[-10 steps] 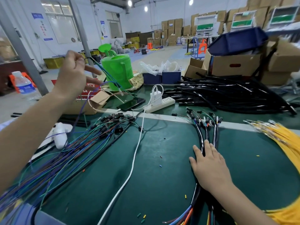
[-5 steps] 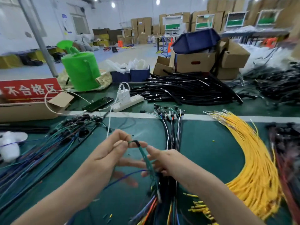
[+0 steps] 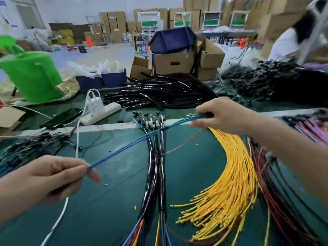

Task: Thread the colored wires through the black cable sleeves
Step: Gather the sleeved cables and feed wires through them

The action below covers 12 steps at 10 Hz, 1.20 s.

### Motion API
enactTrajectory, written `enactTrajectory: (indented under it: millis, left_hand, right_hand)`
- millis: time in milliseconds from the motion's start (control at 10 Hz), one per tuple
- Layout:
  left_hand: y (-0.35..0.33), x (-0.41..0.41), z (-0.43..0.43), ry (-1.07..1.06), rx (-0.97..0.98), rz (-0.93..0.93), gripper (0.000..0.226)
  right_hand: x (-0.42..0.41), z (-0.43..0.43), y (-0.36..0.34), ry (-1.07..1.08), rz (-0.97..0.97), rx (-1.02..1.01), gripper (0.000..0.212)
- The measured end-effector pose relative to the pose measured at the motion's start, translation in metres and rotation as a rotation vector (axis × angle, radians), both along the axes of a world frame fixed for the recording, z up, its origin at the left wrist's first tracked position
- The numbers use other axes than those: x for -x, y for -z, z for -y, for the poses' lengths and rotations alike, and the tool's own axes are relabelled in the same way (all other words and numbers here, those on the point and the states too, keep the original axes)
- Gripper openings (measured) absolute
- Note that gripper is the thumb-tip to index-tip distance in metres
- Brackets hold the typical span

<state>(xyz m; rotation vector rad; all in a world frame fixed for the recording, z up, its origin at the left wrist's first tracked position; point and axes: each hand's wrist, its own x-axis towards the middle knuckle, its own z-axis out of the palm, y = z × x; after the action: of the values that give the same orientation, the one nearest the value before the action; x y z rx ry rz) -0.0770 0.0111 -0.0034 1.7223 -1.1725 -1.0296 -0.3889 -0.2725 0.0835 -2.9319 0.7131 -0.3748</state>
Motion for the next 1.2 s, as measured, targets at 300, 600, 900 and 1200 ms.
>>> enactTrajectory:
  millis: [300, 600, 900, 1200]
  left_hand:
    - [-0.004, 0.065, 0.034, 0.518, -0.194, -0.319, 0.030]
    - [0.017, 0.033, 0.050, 0.076, -0.138, 0.722, 0.031]
    - [0.024, 0.042, 0.070, -0.046, -0.118, 1.076, 0.081]
    - [0.032, 0.107, 0.172, 0.039, -0.040, 1.093, 0.083]
  right_hand:
    - [-0.013, 0.056, -0.016, 0.425, -0.123, 0.418, 0.031]
    - [-0.031, 0.037, -0.003, 0.454, 0.709, -1.038, 0.034]
    - [-0.044, 0.017, 0.035, 0.413, 1.154, -1.362, 0.025]
    - [-0.052, -0.015, 0.113, 0.774, 1.134, -1.237, 0.069]
